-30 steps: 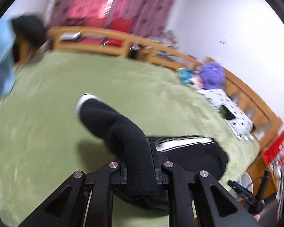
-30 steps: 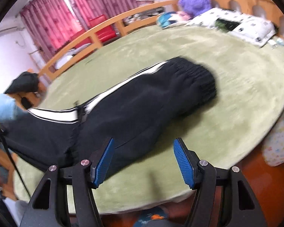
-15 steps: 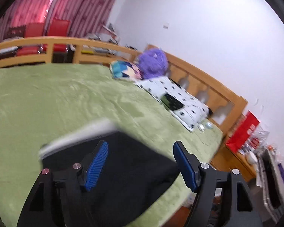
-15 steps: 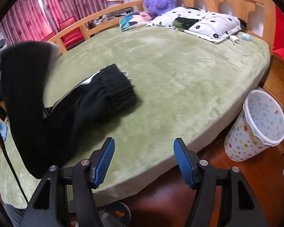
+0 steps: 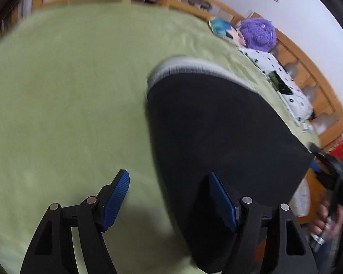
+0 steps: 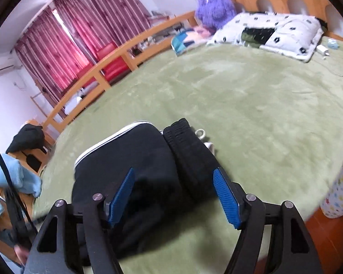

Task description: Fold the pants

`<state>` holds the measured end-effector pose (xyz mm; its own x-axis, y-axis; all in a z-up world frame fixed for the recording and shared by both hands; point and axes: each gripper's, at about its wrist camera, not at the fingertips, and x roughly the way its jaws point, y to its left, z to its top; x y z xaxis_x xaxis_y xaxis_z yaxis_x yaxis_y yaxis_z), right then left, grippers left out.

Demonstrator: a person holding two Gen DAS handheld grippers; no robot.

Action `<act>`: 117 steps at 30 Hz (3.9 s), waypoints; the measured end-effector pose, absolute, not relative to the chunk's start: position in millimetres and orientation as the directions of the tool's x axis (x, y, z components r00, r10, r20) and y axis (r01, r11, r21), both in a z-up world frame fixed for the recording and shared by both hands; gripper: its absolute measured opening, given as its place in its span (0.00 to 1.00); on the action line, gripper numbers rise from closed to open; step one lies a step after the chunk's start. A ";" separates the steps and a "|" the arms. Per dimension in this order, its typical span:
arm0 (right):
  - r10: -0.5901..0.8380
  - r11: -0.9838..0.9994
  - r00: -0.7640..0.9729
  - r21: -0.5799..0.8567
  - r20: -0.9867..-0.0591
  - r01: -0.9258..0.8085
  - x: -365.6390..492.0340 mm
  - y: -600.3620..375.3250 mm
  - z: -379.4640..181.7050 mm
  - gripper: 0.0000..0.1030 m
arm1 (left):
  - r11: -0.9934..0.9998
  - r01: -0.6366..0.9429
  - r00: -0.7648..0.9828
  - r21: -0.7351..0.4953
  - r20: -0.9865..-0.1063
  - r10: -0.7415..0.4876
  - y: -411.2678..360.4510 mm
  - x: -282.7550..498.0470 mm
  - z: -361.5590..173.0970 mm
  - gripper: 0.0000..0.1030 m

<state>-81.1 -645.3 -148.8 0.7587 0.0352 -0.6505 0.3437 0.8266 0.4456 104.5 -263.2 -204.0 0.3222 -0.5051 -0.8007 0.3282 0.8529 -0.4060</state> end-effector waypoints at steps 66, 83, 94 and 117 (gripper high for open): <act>0.335 0.903 0.636 0.429 -0.695 -0.008 -5.9 -320.0 -170.5 0.35 | 0.889 0.216 0.366 -0.404 -0.811 -0.457 40.5 149.7 -185.2 0.41; 0.104 0.986 0.725 -0.024 -0.680 -0.164 -60.2 -264.4 -155.8 0.50 | 0.968 0.176 0.529 -0.176 -0.813 -0.244 25.9 43.3 -207.2 0.74; 0.172 0.981 0.722 0.051 -0.670 -0.187 -47.1 -287.7 -138.7 0.52 | 0.959 0.210 0.555 -0.191 -0.784 -0.278 37.6 47.5 -168.3 0.77; 0.174 0.984 0.654 0.108 -0.736 -0.141 110.6 -276.5 -181.0 0.48 | 0.945 0.073 0.534 -0.320 -0.788 -0.308 17.5 185.6 -212.7 0.87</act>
<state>110.6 -276.5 -181.0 0.6543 0.1745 -0.7358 -0.1412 0.9841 0.1077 185.6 17.5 -212.7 0.5336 -0.3079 -0.7877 0.0729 0.9447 -0.3199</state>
